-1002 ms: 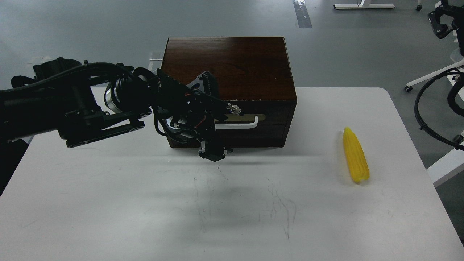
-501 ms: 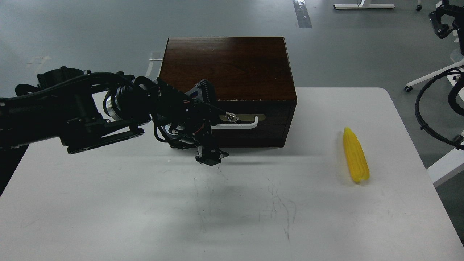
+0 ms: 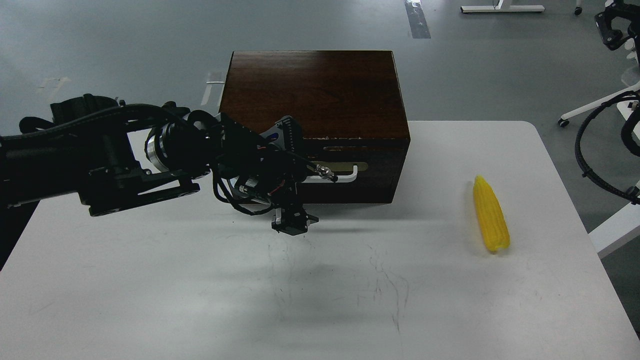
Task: Put corn in drawer with both arms
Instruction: 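Hook the left gripper onto the white drawer handle, then pull the drawer handle toward the robot with the left gripper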
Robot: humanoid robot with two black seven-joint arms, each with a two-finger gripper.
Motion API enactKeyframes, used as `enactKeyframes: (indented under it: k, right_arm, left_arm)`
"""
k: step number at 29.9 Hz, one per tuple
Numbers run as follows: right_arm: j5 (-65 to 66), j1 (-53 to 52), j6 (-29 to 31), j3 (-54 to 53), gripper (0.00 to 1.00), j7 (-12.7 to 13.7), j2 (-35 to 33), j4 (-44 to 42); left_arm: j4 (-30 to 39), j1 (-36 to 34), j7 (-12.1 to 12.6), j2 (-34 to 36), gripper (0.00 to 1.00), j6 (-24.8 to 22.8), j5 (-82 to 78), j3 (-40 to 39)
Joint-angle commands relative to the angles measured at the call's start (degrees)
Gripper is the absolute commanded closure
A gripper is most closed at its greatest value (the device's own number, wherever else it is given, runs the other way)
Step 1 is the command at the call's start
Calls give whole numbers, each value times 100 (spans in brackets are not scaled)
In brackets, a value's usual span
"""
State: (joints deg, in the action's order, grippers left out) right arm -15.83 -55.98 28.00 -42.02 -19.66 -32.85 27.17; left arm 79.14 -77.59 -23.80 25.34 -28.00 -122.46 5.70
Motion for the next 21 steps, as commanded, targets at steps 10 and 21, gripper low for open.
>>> enactKeyframes:
  k: [10,21]
  right_arm:
    - [1,0,0,-8,0,6,-38,7]
    - [1,-9,0,-8,0,-3,-47,7]
  left_arm:
    - [250,7,-55,94,5,0,12,54]
    - [576,-54,-55,103,5,0,12,62]
